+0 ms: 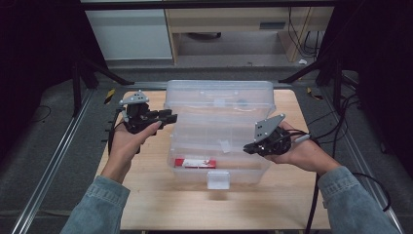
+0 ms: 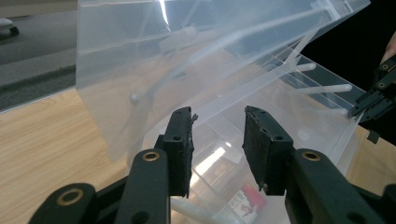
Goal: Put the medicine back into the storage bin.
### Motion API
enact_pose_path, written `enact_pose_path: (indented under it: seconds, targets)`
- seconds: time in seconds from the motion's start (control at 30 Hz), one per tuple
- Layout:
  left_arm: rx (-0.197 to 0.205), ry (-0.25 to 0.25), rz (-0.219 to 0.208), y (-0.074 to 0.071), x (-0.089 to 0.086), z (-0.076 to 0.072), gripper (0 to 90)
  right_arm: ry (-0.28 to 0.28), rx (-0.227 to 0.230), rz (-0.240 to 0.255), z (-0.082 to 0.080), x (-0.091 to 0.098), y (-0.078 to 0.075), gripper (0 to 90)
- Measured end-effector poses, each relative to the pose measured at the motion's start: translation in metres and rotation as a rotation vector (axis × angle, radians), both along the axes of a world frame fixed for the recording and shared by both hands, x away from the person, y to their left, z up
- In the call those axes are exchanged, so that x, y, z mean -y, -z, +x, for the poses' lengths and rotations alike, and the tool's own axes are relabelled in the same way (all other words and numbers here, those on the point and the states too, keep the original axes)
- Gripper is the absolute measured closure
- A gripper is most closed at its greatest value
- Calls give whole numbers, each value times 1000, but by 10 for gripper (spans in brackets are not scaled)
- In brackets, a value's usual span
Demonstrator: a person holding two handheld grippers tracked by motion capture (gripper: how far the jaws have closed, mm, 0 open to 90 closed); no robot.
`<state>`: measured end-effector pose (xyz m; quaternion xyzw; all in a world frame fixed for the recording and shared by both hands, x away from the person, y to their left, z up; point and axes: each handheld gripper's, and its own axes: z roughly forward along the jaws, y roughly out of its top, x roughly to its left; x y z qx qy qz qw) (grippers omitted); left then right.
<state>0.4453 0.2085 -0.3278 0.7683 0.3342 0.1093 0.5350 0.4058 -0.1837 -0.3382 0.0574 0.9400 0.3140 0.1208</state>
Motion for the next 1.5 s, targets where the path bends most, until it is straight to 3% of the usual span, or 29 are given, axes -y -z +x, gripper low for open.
enact_pose_path:
  seconds: [0.43,0.63,0.7,0.8,0.9,1.2,1.33,1.47,1.5]
  targets:
    - [-3,1,1,5,3,-7,614,21,-15,10,-1,0,5,828]
    - [1,-1,-2,4,4,-10,605,49,-21,33,-2,1,6,740]
    - [3,-3,2,5,4,-11,597,92,-22,54,-3,4,7,661]
    - [0,-5,2,7,4,-12,595,113,-23,78,-4,6,6,624]
    - [-10,-9,-5,10,2,-13,595,175,-7,128,-7,13,4,540]
    - [-14,-4,-8,15,2,-17,593,302,-25,224,-10,31,-1,458]
    - [-19,2,-5,18,3,-19,595,359,-23,263,-10,41,-3,478]
    - [-18,1,6,19,3,-21,619,377,-22,284,-11,48,-4,585]
    - [-18,1,10,19,3,-21,622,381,-23,291,-12,52,-5,663]
